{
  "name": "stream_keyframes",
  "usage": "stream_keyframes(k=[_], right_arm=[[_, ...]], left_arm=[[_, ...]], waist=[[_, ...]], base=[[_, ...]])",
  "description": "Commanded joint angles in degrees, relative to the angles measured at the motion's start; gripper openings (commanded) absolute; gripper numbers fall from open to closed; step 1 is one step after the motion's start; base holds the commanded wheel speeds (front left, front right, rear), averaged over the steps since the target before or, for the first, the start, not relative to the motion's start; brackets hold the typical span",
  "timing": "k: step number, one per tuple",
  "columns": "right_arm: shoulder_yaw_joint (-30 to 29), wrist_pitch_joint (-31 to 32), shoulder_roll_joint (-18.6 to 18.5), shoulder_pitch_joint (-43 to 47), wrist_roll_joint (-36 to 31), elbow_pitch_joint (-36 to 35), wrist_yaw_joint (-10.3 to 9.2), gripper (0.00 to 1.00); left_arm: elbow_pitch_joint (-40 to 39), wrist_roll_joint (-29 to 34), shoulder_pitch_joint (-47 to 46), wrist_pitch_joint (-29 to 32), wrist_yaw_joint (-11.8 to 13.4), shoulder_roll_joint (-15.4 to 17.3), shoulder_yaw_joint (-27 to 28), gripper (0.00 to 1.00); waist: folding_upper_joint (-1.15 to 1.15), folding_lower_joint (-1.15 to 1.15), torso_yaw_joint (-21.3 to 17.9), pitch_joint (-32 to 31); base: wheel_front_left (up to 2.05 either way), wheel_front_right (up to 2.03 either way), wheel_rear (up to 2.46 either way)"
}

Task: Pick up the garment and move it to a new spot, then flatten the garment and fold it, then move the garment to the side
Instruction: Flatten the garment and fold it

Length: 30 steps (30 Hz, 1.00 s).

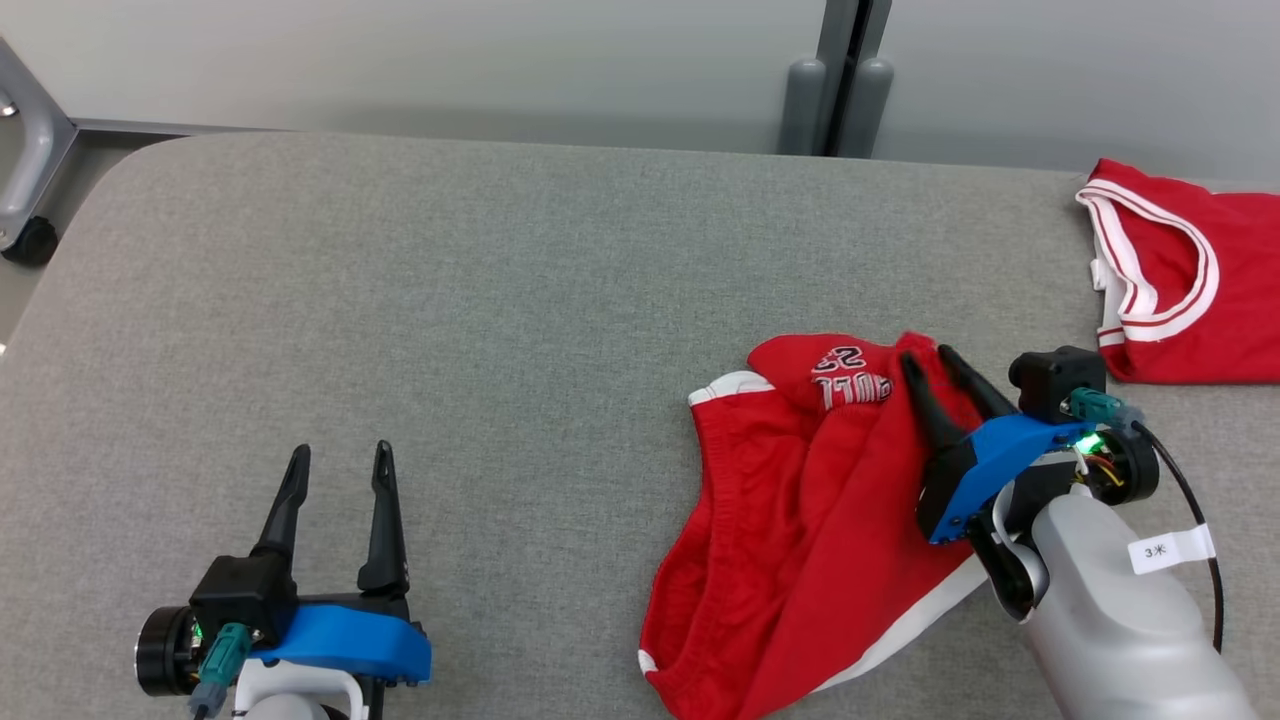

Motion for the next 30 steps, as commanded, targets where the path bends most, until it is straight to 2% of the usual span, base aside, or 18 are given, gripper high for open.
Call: stream_keyframes(k=[1, 4, 7, 10, 14, 18, 23, 30], right_arm=[[0.84, -1.58, -0.04, -1.19, 0.17, 1.16, 0.01, 1.00], [1.14, -4.17, -1.10, -1.14, 1.29, 1.62, 0.01, 1.00], [0.02, -5.16, -2.38, 1.33, 2.38, -1.74, 0.01, 1.00], [-3.22, -5.20, -3.86, 5.54, 1.97, -9.62, 0.01, 1.00], [-8.17, -5.23, -4.10, 13.11, 0.24, -19.97, 0.01, 1.00], [-12.34, -5.25, -2.55, 21.14, -1.94, -29.53, 0.01, 1.00], [-15.75, -5.24, 1.31, 29.97, -4.57, -38.76, 0.01, 1.00], [-15.45, -5.25, 4.12, 35.29, -6.92, -41.02, 0.01, 1.00]], left_arm=[[0.01, -0.03, 0.21, -0.25, 0.13, -0.07, 0.52, 1.00], [0.15, 0.33, 0.74, -0.25, -0.05, -0.05, 0.71, 1.00], [0.06, 0.62, 1.47, -0.25, -0.08, 0.09, 1.22, 1.00], [-0.19, 0.68, 2.20, -0.25, -0.10, 0.37, 2.05, 1.00], [-0.38, 0.80, 3.10, -0.25, -0.22, 0.58, 2.40, 1.00], [-0.37, 1.07, 3.40, -0.25, -0.44, 0.79, 2.42, 1.00], [-0.35, 1.41, 4.06, -0.25, -0.64, 0.86, 2.32, 1.00], [-0.01, 1.81, 4.19, -0.25, -0.84, 0.99, 1.90, 1.00]], waist=[[0.00, -0.01, -0.44, -0.44], [0.00, -0.01, -1.19, -1.31], [0.00, -0.01, -2.23, -2.40], [0.00, -0.01, -3.59, -3.24], [0.00, -0.01, -4.85, -3.97], [0.00, -0.01, -5.60, -4.57], [0.00, -0.01, -5.91, -5.15], [0.00, -0.01, -6.12, -5.61]], base=[[0.00, 0.00, 0.00], [0.00, 0.00, 0.00], [0.00, 0.00, 0.00], [0.00, 0.00, 0.00], [0.00, 0.00, 0.00], [0.00, 0.00, 0.00], [0.00, 0.00, 0.00], [0.00, 0.00, 0.00]])
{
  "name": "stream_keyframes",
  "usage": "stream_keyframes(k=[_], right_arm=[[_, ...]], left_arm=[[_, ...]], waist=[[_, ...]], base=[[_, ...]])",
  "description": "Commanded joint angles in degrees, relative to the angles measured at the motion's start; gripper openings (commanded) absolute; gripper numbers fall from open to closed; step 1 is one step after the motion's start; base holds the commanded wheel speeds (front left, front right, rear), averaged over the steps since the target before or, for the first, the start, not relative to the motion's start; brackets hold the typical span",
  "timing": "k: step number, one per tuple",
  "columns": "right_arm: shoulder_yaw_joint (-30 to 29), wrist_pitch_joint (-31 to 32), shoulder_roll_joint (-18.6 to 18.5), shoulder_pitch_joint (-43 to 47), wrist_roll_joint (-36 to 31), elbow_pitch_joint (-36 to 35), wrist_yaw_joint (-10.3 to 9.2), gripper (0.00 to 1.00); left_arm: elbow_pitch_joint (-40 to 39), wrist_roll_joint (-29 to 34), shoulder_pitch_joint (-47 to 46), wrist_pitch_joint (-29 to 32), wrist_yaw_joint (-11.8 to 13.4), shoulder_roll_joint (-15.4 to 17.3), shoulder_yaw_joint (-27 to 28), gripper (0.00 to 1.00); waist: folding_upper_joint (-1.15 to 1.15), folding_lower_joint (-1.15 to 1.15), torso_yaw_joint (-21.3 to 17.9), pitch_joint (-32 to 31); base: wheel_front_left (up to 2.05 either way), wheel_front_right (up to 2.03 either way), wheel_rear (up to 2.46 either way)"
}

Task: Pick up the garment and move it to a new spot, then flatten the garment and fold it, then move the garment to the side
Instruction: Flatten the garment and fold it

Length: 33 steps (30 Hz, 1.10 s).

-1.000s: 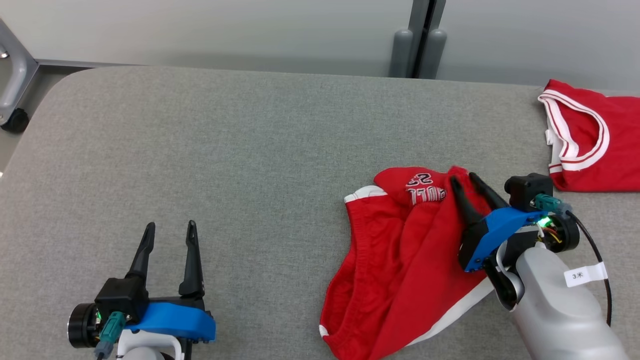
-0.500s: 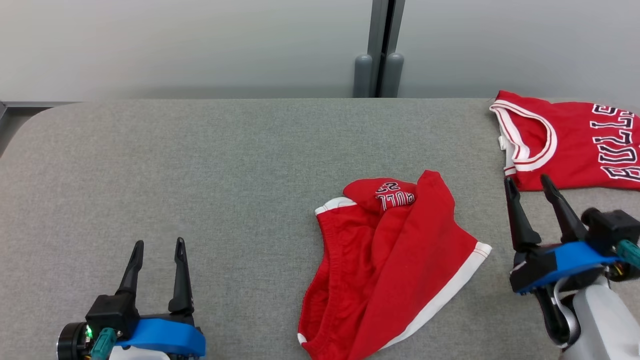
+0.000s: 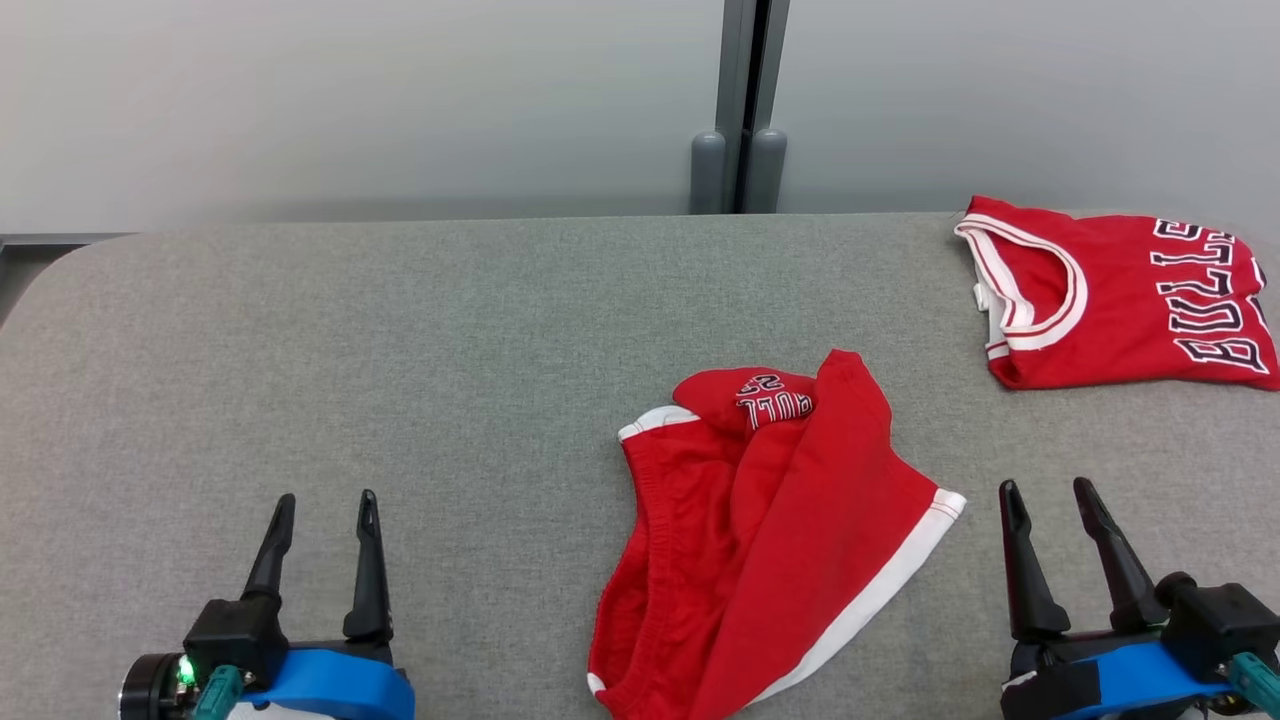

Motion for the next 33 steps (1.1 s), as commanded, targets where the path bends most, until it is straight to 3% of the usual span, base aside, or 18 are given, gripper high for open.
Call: stream_keyframes(k=[1, 6, 12, 16, 17, 18, 23, 29, 33], right_arm=[[0.16, -0.26, 0.24, 0.58, -0.86, 0.07, 0.01, 1.00], [0.04, -0.26, 0.07, -0.30, -1.33, 1.71, 0.01, 1.00], [0.20, -0.27, -0.47, -1.50, -1.59, 3.18, 0.01, 1.00], [0.53, -0.27, -0.50, -1.79, -1.44, 3.89, 0.01, 1.00], [0.53, -0.27, -0.50, -1.79, -1.44, 3.89, 0.01, 1.00], [0.73, -0.27, -0.64, -2.01, -1.24, 4.18, 0.01, 1.00], [0.46, -0.27, -1.07, -2.24, -0.86, 4.61, 0.01, 1.00], [0.52, -0.27, -1.00, -3.10, -0.80, 4.69, 0.01, 1.00], [0.61, -0.27, -0.93, -3.53, -0.61, 4.83, 0.01, 1.00]], left_arm=[[-0.08, 0.68, 0.35, -0.25, -0.19, 0.28, -0.67, 1.00], [0.00, 2.42, -1.05, -0.25, -1.09, 0.93, -4.70, 1.00], [1.11, 3.38, -3.37, 1.96, -2.12, 2.52, -16.32, 1.00], [0.71, 0.13, -5.44, 4.89, -2.03, 5.32, -26.84, 1.00], [0.71, 0.13, -5.44, 4.89, -2.03, 5.32, -26.84, 1.00], [0.10, -1.87, -6.49, 6.50, -2.04, 7.11, -31.41, 1.00], [-1.40, -6.36, -7.66, 11.56, -2.05, 11.12, -40.07, 1.00], [-0.90, -10.24, -7.31, 15.91, -2.06, 13.38, -44.29, 1.00], [0.56, -12.71, -6.58, 17.85, -2.06, 13.07, -46.45, 1.00]], waist=[[0.00, 0.01, -0.05, -0.25], [0.00, 0.01, 0.23, -1.25], [0.00, 0.01, 0.15, -1.81], [0.00, 0.01, -0.49, -1.40], [0.00, 0.01, -0.49, -1.40], [0.00, 0.01, -0.93, -1.03], [0.00, 0.01, -1.86, 0.00], [0.00, 0.01, -2.71, 1.03], [0.00, 0.01, -3.15, 1.62]], base=[[0.00, 0.00, 0.00], [0.00, 0.00, 0.00], [0.00, 0.00, 0.00], [0.00, 0.00, 0.00], [0.00, 0.00, 0.00], [0.00, 0.00, 0.00], [0.00, 0.00, 0.00], [0.00, 0.00, 0.00], [0.00, 0.00, 0.00]])
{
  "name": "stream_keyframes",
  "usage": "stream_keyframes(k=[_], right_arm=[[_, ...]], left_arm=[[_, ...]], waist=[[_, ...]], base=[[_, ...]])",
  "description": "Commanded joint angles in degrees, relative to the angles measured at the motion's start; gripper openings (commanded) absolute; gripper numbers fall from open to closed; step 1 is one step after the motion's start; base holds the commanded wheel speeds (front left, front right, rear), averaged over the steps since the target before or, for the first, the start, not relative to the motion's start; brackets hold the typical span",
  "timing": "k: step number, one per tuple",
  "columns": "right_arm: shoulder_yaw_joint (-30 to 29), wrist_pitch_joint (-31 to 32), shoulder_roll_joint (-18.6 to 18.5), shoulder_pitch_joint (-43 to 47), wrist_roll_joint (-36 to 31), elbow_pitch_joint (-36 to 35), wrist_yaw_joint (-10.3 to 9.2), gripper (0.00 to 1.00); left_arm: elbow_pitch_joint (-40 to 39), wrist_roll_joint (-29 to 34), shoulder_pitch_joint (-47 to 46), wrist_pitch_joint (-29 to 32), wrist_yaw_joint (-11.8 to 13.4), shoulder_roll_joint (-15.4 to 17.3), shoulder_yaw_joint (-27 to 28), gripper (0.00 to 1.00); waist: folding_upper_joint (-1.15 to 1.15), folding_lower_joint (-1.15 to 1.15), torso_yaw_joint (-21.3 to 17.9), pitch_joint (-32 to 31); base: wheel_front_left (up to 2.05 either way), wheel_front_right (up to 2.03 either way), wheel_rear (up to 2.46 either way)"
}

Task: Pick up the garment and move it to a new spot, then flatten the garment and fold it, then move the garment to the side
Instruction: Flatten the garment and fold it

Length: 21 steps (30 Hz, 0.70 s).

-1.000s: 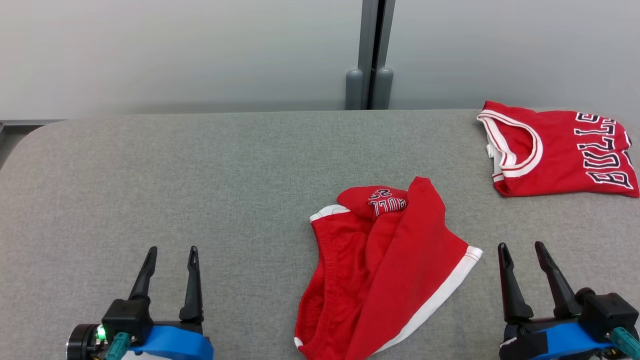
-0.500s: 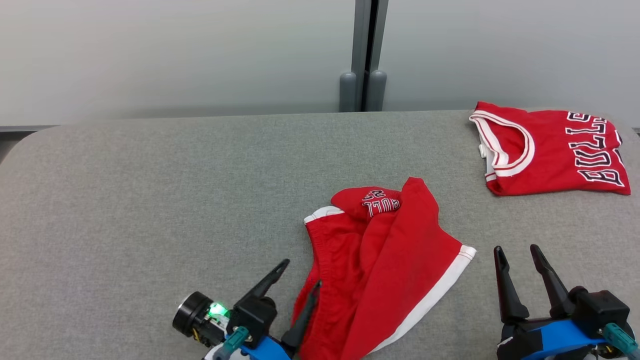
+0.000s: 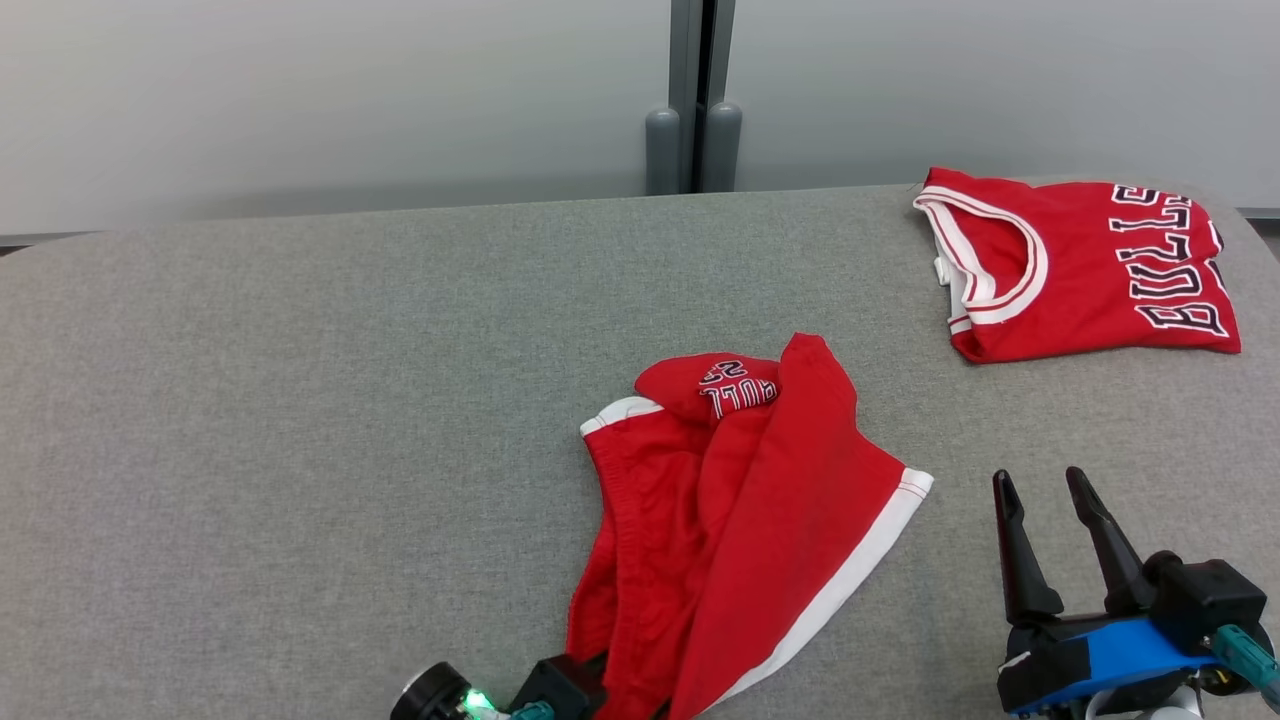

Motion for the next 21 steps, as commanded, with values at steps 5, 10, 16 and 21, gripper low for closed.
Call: stream_keyframes(k=[5, 10, 16, 21], right_arm=[[-0.18, -0.27, -0.08, -1.12, -0.14, -0.17, 0.01, 1.00], [-0.48, -0.27, -0.02, -0.37, -0.21, -0.17, 0.01, 1.00], [-0.60, -0.27, 0.07, 1.04, -0.16, 0.51, 0.01, 1.00], [-0.47, -0.27, 0.10, 0.07, -0.12, 1.55, 0.01, 1.00]], left_arm=[[2.85, -2.48, -0.76, 0.99, -0.05, -0.95, -2.03, 0.00], [3.68, -4.89, -1.76, -3.74, 0.82, -2.58, 0.70, 0.00], [2.73, -6.90, -2.33, -8.38, 3.91, -1.23, 5.80, 0.00], [2.29, -8.60, -1.42, -10.15, 5.86, 1.36, 9.58, 0.00]], waist=[[-0.01, 0.00, -0.10, 0.30], [-0.01, 0.00, 0.66, -0.59], [-0.01, 0.00, 3.16, -1.88], [-0.01, 0.00, 4.38, -2.40]], base=[[0.00, 0.00, 0.00], [0.00, 0.00, 0.00], [0.00, 0.00, 0.00], [0.00, 0.00, 0.00]])
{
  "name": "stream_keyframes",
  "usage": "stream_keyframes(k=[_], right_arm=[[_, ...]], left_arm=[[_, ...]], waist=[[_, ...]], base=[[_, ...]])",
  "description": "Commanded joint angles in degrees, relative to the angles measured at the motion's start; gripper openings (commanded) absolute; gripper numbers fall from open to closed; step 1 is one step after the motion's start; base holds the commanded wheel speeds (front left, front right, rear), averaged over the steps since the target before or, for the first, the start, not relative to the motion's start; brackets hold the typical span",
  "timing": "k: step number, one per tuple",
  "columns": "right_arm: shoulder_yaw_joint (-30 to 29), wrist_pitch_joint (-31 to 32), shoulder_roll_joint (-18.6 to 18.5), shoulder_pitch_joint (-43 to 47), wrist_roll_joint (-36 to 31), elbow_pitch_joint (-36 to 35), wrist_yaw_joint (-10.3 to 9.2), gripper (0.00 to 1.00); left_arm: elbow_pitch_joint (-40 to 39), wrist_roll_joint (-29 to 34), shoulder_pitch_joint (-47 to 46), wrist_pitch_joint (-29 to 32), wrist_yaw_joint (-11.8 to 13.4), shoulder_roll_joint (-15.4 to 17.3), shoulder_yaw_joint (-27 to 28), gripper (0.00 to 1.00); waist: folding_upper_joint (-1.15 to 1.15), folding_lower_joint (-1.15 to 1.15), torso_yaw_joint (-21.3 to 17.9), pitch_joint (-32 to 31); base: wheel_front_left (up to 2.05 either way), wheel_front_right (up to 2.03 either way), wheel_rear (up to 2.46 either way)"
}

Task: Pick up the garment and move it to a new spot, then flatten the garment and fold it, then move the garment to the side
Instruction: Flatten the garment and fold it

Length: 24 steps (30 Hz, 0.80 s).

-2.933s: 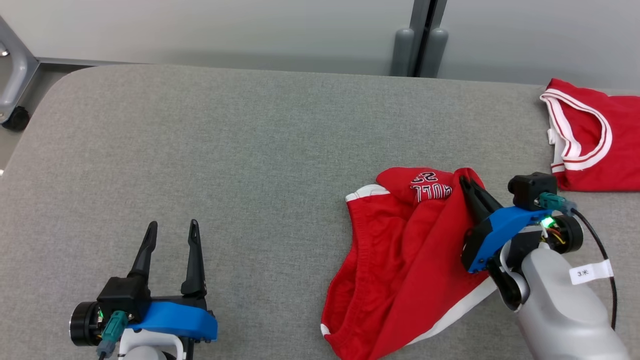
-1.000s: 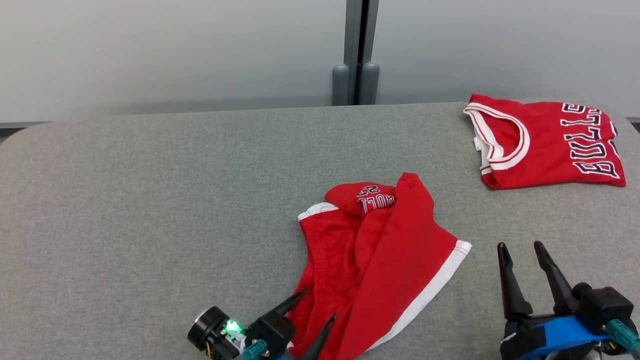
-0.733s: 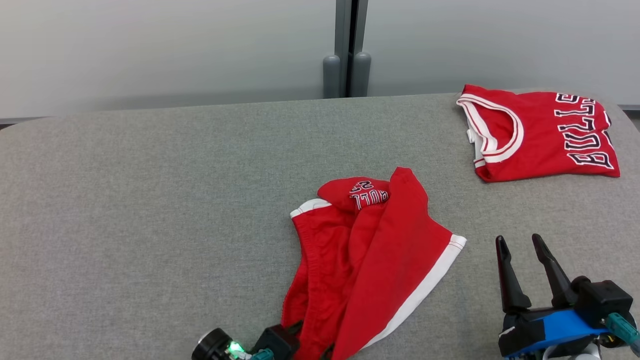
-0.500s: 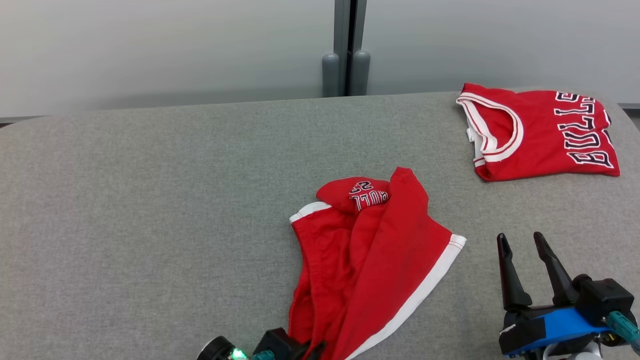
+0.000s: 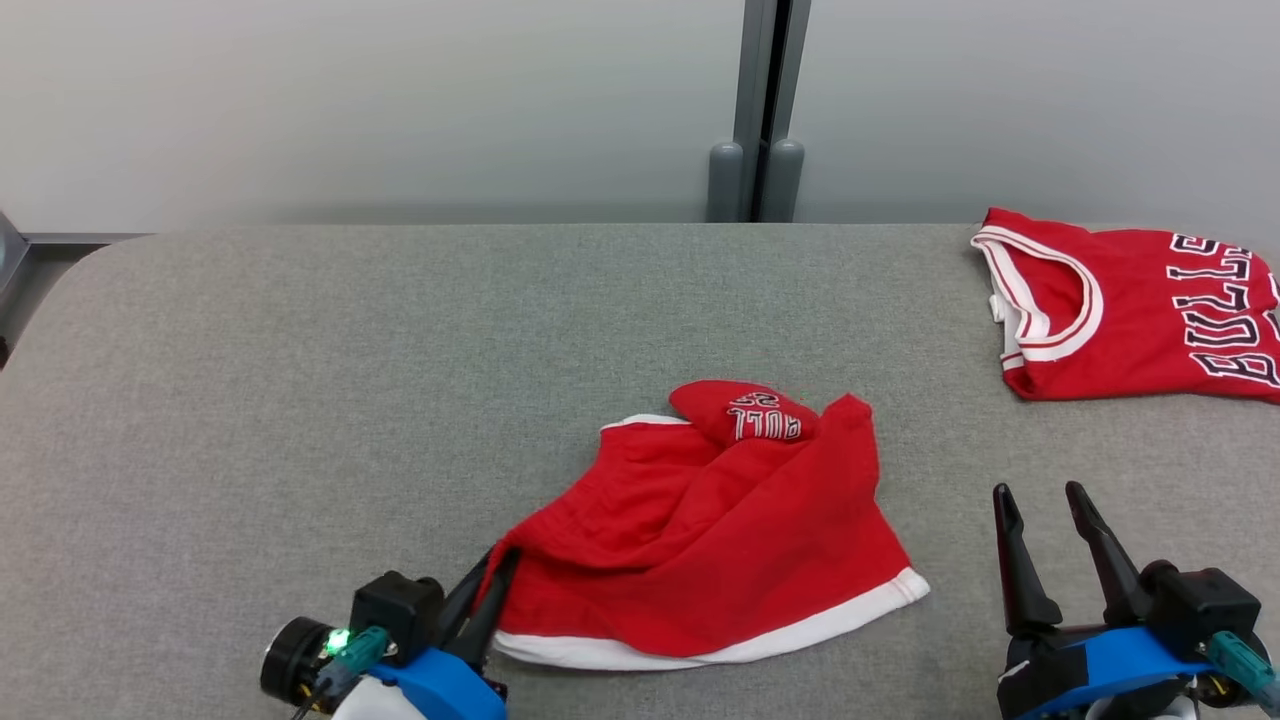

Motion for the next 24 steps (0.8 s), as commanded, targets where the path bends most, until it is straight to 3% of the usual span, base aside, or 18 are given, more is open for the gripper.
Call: stream_keyframes(k=[1, 8, 9, 10, 11, 19, 24], right_arm=[[0.20, -0.27, -0.08, -0.48, -0.15, 0.36, 0.01, 1.00], [1.51, -0.27, -0.36, -1.81, 0.34, 2.54, 0.01, 1.00], [1.46, -0.27, -0.32, -1.80, 0.38, 2.78, 0.01, 1.00], [1.47, -0.27, -0.29, -1.77, 0.41, 2.98, 0.01, 1.00], [1.46, -0.27, -0.25, -1.71, 0.41, 3.22, 0.01, 1.00], [1.52, -0.27, 0.03, -1.30, 0.47, 4.09, 0.01, 1.00], [0.55, -0.27, 0.00, -0.14, 0.45, 3.80, 0.01, 1.00]], left_arm=[[0.43, -0.68, 0.36, -0.30, 0.41, 0.65, 0.86, 0.00], [6.32, -2.72, 0.37, -3.58, 0.05, 0.14, 2.78, 0.00], [7.26, -3.12, -0.02, -4.23, -0.15, -0.47, 2.96, 0.08], [8.57, -3.22, -0.38, -4.87, -0.39, -0.96, 3.10, 0.43], [9.82, -3.15, -0.77, -5.43, -0.63, -1.40, 3.03, 1.00], [16.62, -0.47, -3.54, -8.12, -0.79, -4.28, 3.30, 1.00], [9.18, 1.50, -0.47, -8.24, -1.85, -4.91, 8.03, 1.00]], waist=[[0.00, 0.00, 0.05, -0.05], [0.00, 0.00, -1.64, -0.09], [0.00, 0.00, -1.82, -0.13], [0.00, 0.00, -1.98, -0.16], [0.00, 0.00, -2.11, -0.18], [0.00, 0.00, -2.20, -1.04], [0.00, 0.00, -1.16, -1.92]], base=[[0.00, 0.00, 0.00], [0.00, 0.00, 0.00], [0.00, 0.00, 0.00], [0.00, 0.00, 0.00], [0.00, 0.00, 0.00], [0.00, 0.00, 0.00], [0.00, 0.00, 0.00]])
